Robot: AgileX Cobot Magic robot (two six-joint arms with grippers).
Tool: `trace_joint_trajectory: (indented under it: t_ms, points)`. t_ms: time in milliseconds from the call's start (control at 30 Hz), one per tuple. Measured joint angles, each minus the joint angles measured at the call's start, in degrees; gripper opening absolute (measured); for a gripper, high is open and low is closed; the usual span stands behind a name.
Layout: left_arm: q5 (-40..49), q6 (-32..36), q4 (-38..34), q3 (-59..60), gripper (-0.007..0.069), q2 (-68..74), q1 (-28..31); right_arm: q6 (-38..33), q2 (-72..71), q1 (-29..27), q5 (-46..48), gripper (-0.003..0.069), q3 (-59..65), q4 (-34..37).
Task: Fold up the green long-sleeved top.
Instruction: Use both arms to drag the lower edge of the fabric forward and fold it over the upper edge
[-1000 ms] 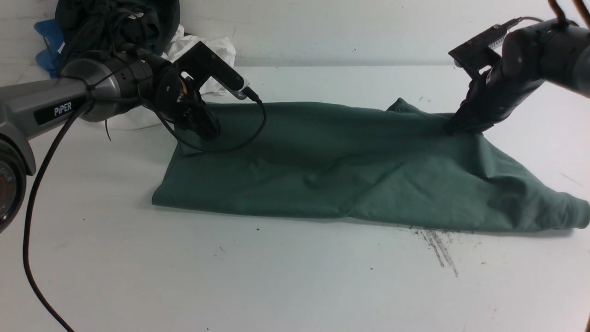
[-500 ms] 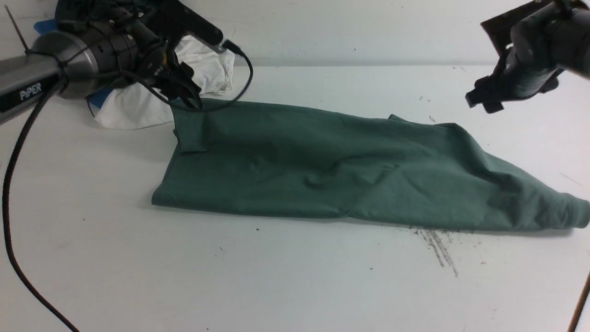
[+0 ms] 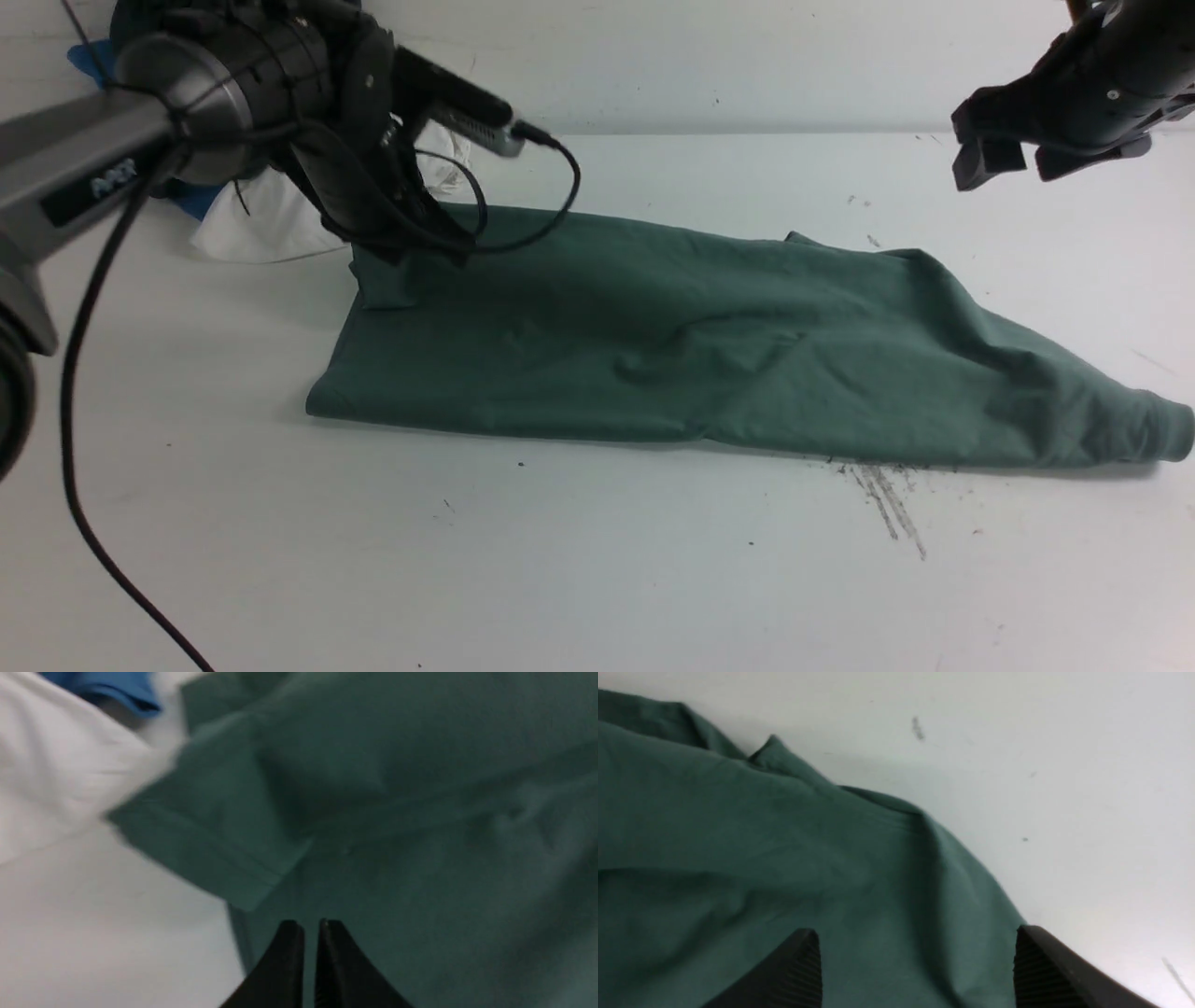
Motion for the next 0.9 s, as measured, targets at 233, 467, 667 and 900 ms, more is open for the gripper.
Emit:
trace_joint_trajectory:
  t_ms: [233,467,667,900]
  points:
    - [-9.9,-7.3,-0.3,-0.4,-0.0008,9.4,3.1,-1.9,0.0,0.0,-3.1,0.0513,5.1,1.4]
    - [-15.9,-23.2,-0.3,-3.3,-0.0008,10.5,6.8,-1.6,0.1,0.0,-4.9,0.0513,9.8,-3.8]
    - [-16.9,-25.2,-0.6,-4.4,-0.0007,10.2,9.0,-0.5,0.1,0.0,-5.5,0.0513,10.0,-7.7]
    - [-10.8,-13.5,-8.6,-4.5,-0.0003,4.4,4.4,0.5,0.1,-1.0,-7.1,0.0513,10.1,-8.5]
